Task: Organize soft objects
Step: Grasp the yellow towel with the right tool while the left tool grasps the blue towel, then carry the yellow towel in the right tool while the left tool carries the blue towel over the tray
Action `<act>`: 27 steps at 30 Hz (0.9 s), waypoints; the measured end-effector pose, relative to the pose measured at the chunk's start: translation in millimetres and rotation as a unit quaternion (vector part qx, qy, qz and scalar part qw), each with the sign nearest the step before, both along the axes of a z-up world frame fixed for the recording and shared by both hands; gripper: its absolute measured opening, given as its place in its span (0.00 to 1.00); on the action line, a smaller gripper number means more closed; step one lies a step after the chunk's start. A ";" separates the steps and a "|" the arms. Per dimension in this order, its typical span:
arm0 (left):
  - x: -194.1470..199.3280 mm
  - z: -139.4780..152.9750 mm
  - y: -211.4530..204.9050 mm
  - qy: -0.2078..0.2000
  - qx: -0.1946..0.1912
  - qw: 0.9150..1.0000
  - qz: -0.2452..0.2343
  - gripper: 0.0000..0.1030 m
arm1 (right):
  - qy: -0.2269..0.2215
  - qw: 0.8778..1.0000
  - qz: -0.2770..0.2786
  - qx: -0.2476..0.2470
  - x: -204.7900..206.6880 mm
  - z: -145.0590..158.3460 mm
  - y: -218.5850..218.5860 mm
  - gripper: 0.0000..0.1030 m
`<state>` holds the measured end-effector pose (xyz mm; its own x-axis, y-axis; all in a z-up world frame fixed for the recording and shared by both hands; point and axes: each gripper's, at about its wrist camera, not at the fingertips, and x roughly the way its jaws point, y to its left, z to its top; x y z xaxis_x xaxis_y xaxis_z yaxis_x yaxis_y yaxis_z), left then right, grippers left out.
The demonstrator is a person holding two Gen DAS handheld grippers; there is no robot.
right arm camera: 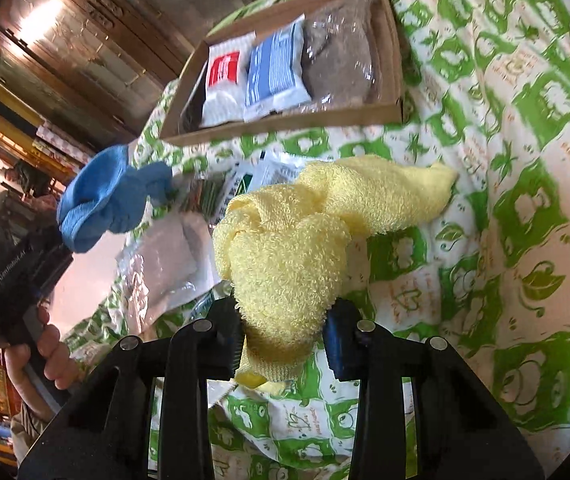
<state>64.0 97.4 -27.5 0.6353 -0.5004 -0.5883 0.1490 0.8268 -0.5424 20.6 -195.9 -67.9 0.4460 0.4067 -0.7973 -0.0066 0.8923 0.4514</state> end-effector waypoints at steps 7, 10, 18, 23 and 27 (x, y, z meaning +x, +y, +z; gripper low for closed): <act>-1.7 8.2 -11.9 -0.005 0.023 1.000 -0.015 0.10 | -0.024 1.000 -0.006 -0.015 -3.1 12.5 -2.9 0.31; -2.8 19.9 -17.5 -0.017 0.036 0.999 -0.022 0.10 | -0.034 0.999 -0.010 -0.018 -4.4 19.2 -7.1 0.31; 8.8 48.6 -32.1 -0.041 0.062 0.997 -0.038 0.10 | -0.048 0.999 -0.023 -0.011 -2.3 35.2 -20.0 0.31; 24.4 64.5 -42.2 -0.053 0.080 0.994 -0.046 0.11 | -0.058 0.998 -0.031 -0.012 2.0 50.2 -28.0 0.31; 38.2 77.1 -45.1 -0.060 0.077 0.994 -0.047 0.11 | -0.063 0.997 -0.034 -0.012 6.2 59.7 -32.0 0.31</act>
